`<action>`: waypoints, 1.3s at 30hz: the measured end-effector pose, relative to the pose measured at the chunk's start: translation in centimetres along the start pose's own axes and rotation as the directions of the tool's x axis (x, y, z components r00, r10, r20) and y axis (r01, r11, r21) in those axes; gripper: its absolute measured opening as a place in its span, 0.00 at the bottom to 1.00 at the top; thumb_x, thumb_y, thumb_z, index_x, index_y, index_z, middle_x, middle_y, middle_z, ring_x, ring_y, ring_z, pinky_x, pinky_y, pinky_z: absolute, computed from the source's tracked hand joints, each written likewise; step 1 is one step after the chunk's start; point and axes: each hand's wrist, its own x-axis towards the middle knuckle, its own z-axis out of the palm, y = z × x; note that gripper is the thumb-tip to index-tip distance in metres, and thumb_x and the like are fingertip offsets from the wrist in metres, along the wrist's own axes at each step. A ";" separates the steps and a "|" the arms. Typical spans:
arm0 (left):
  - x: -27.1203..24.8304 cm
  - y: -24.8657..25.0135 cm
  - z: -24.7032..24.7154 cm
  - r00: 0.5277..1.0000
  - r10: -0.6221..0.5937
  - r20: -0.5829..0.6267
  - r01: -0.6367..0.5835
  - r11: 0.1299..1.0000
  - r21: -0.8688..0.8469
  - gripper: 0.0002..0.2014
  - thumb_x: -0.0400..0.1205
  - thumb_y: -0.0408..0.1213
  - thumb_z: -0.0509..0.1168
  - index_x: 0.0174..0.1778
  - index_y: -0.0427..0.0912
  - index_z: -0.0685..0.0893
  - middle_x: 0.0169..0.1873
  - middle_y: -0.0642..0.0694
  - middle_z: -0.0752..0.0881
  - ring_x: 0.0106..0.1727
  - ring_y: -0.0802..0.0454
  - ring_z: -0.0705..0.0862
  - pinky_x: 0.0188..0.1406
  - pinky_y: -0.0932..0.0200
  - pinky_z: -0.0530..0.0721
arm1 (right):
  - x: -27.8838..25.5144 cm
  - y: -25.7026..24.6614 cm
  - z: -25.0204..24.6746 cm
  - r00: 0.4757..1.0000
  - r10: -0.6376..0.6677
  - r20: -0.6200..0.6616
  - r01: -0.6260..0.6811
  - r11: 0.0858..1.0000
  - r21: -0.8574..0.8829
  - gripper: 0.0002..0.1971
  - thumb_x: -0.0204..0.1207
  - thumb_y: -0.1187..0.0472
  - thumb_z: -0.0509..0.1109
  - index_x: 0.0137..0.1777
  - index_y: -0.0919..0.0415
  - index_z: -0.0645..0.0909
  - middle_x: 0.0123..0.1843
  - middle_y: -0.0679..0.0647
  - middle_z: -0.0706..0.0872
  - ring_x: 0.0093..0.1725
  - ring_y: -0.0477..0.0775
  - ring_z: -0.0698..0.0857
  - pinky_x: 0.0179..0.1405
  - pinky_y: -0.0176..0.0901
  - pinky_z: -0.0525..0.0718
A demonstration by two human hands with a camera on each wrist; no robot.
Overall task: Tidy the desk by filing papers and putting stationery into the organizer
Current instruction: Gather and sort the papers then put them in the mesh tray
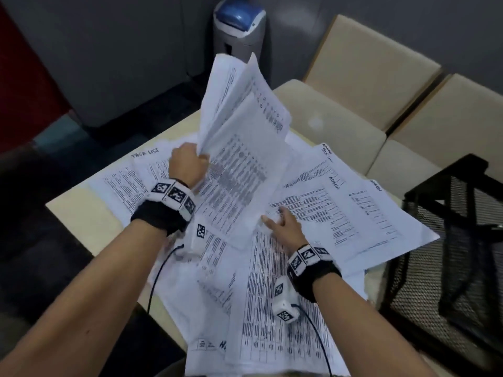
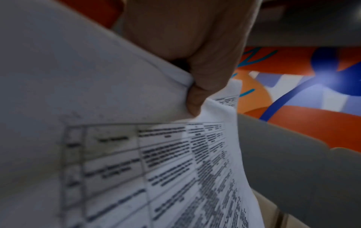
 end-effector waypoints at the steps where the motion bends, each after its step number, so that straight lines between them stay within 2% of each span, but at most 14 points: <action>1: -0.1 0.8 -1.6 0.995 0.081 -0.050 -0.083 0.996 -0.037 0.15 0.82 0.35 0.60 0.55 0.26 0.83 0.50 0.25 0.85 0.53 0.33 0.83 0.46 0.51 0.78 | -1.1 -1.0 -0.5 1.000 -0.009 0.027 0.009 1.000 0.025 0.50 0.61 0.28 0.67 0.79 0.55 0.59 0.67 0.54 0.78 0.72 0.62 0.73 0.72 0.66 0.72; 4: -0.8 3.4 -5.8 0.938 0.327 -0.115 -0.342 0.927 -0.152 0.14 0.75 0.41 0.60 0.33 0.34 0.81 0.29 0.32 0.77 0.31 0.49 0.77 0.28 0.60 0.72 | -2.5 -4.0 -3.0 0.994 -0.096 0.050 0.086 0.980 0.180 0.42 0.74 0.44 0.68 0.81 0.61 0.53 0.79 0.58 0.65 0.70 0.60 0.73 0.65 0.52 0.77; 7: -2.3 6.9 -8.8 0.858 0.490 -0.155 -0.510 0.778 -0.367 0.13 0.75 0.43 0.63 0.29 0.37 0.79 0.23 0.47 0.75 0.23 0.59 0.69 0.23 0.64 0.68 | -5.1 -10.1 -7.6 0.950 -0.288 -0.118 0.310 0.834 0.456 0.52 0.60 0.42 0.77 0.79 0.62 0.56 0.78 0.59 0.67 0.75 0.58 0.71 0.70 0.52 0.70; 9: -3.4 9.6 -10.5 0.783 0.586 -0.206 -0.601 0.628 -0.495 0.11 0.79 0.38 0.65 0.37 0.33 0.83 0.27 0.51 0.80 0.29 0.59 0.79 0.28 0.62 0.78 | -8.2 -14.1 -10.6 0.881 -0.379 -0.283 0.473 0.701 0.534 0.54 0.48 0.39 0.83 0.71 0.66 0.67 0.67 0.56 0.81 0.67 0.55 0.79 0.66 0.49 0.77; 11: -4.0 11.7 -11.6 0.711 0.651 -0.267 -0.660 0.486 -0.573 0.07 0.80 0.35 0.64 0.43 0.35 0.84 0.35 0.48 0.86 0.39 0.51 0.87 0.39 0.53 0.87 | -10.7 -16.6 -13.3 0.810 -0.371 -0.455 0.584 0.589 0.559 0.46 0.51 0.45 0.84 0.66 0.66 0.70 0.58 0.53 0.83 0.60 0.54 0.81 0.59 0.47 0.80; 14: -4.7 12.7 -11.7 0.712 0.639 -0.291 -0.637 0.414 -0.650 0.15 0.79 0.38 0.67 0.51 0.26 0.82 0.48 0.29 0.87 0.51 0.34 0.88 0.50 0.40 0.87 | -13.5 -17.4 -15.0 0.691 -0.360 -0.627 0.713 0.482 0.509 0.26 0.58 0.58 0.82 0.53 0.62 0.74 0.46 0.51 0.80 0.49 0.51 0.81 0.50 0.45 0.81; 18: -6.1 8.9 -8.3 0.802 0.589 -0.099 -0.450 0.487 -0.749 0.25 0.62 0.53 0.77 0.50 0.44 0.84 0.43 0.55 0.92 0.50 0.57 0.89 0.50 0.59 0.87 | -14.3 -13.2 -12.4 0.679 -0.363 -0.638 0.715 0.524 0.463 0.16 0.66 0.71 0.77 0.35 0.53 0.74 0.34 0.47 0.78 0.30 0.36 0.80 0.37 0.33 0.81; 21: -7.0 4.9 -5.4 0.874 0.482 -0.051 -0.327 0.508 -0.797 0.33 0.50 0.63 0.78 0.46 0.49 0.82 0.37 0.64 0.91 0.42 0.68 0.88 0.43 0.70 0.84 | -13.2 -9.0 -9.9 0.717 -0.352 -0.601 0.674 0.569 0.471 0.15 0.65 0.69 0.79 0.46 0.55 0.78 0.43 0.53 0.85 0.41 0.44 0.84 0.44 0.36 0.86; 24: -7.9 2.5 -3.0 0.911 0.412 0.028 -0.233 0.570 -0.788 0.35 0.48 0.64 0.78 0.46 0.49 0.84 0.37 0.61 0.91 0.41 0.66 0.88 0.44 0.67 0.86 | -12.1 -6.9 -7.3 0.783 -0.290 -0.550 0.587 0.635 0.501 0.15 0.66 0.68 0.78 0.50 0.64 0.79 0.44 0.61 0.87 0.39 0.42 0.84 0.38 0.32 0.84; 26: -8.5 1.9 -1.9 0.910 0.408 0.068 -0.223 0.622 -0.751 0.34 0.54 0.60 0.78 0.51 0.42 0.85 0.41 0.55 0.90 0.41 0.65 0.88 0.46 0.60 0.88 | -11.9 -6.6 -6.0 0.823 -0.258 -0.506 0.524 0.687 0.504 0.11 0.67 0.68 0.78 0.48 0.60 0.82 0.41 0.54 0.87 0.37 0.43 0.84 0.35 0.30 0.85; 30: -8.8 2.5 -2.0 0.940 0.341 -0.016 -0.231 0.601 -0.765 0.10 0.72 0.37 0.74 0.46 0.41 0.84 0.39 0.51 0.88 0.37 0.61 0.87 0.46 0.53 0.86 | -11.9 -6.9 -6.3 0.794 -0.221 -0.566 0.544 0.673 0.501 0.06 0.66 0.66 0.78 0.38 0.56 0.84 0.36 0.50 0.88 0.36 0.46 0.85 0.39 0.42 0.87; 34: -9.1 0.9 -1.1 0.925 0.346 0.154 -0.125 0.662 -0.739 0.28 0.55 0.57 0.79 0.47 0.48 0.86 0.43 0.54 0.91 0.46 0.56 0.89 0.49 0.57 0.87 | -11.5 -4.6 -6.2 0.844 -0.185 -0.503 0.456 0.741 0.493 0.06 0.66 0.64 0.79 0.39 0.59 0.84 0.39 0.56 0.87 0.42 0.53 0.84 0.49 0.52 0.86; 37: -10.4 -0.4 1.2 0.889 0.298 0.348 -0.063 0.832 -0.551 0.28 0.70 0.44 0.74 0.64 0.39 0.79 0.61 0.41 0.84 0.59 0.46 0.83 0.65 0.41 0.79 | -11.8 -2.5 -5.5 0.889 -0.152 -0.431 0.340 0.850 0.402 0.11 0.69 0.62 0.77 0.45 0.71 0.83 0.42 0.66 0.86 0.44 0.55 0.82 0.47 0.55 0.84; 39: -11.1 0.3 2.1 0.890 0.305 0.338 -0.100 0.856 -0.507 0.19 0.79 0.36 0.67 0.65 0.36 0.77 0.56 0.42 0.83 0.53 0.50 0.82 0.60 0.50 0.79 | -12.5 -2.1 -6.3 0.887 -0.128 -0.444 0.323 0.859 0.398 0.15 0.72 0.61 0.75 0.48 0.76 0.81 0.40 0.63 0.83 0.41 0.55 0.81 0.41 0.46 0.81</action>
